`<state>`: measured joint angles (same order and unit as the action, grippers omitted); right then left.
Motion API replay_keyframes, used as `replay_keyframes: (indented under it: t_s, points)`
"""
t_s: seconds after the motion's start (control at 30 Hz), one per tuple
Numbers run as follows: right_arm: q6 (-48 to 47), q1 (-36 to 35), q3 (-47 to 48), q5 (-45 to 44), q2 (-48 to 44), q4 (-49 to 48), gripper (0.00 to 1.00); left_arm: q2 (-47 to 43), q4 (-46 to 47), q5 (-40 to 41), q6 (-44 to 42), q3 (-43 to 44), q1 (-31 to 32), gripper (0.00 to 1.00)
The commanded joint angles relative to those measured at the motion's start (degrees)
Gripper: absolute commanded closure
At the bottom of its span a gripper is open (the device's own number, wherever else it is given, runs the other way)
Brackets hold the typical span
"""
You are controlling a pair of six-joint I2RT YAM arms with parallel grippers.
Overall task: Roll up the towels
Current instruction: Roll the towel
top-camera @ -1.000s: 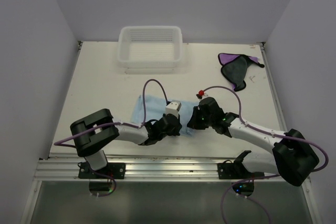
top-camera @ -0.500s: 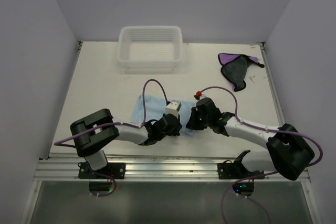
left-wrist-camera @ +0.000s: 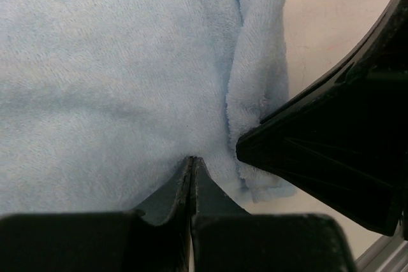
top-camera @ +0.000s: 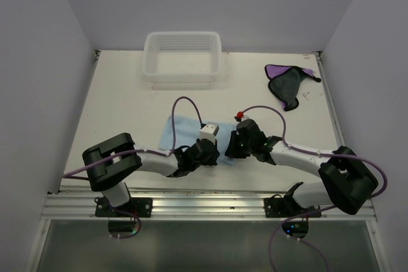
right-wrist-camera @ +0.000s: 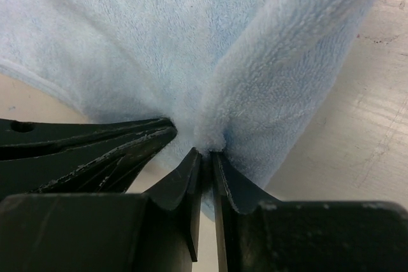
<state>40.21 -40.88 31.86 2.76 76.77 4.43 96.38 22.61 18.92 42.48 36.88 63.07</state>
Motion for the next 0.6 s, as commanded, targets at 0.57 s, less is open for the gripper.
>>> replay_keyframes:
  t_s: [0.57]
  points:
    - [3.1,-0.2,2.2,-2.7,2.6,-0.3,0.70,-8.0,10.4,-9.8,-2.8,-5.1,0.4,0.74]
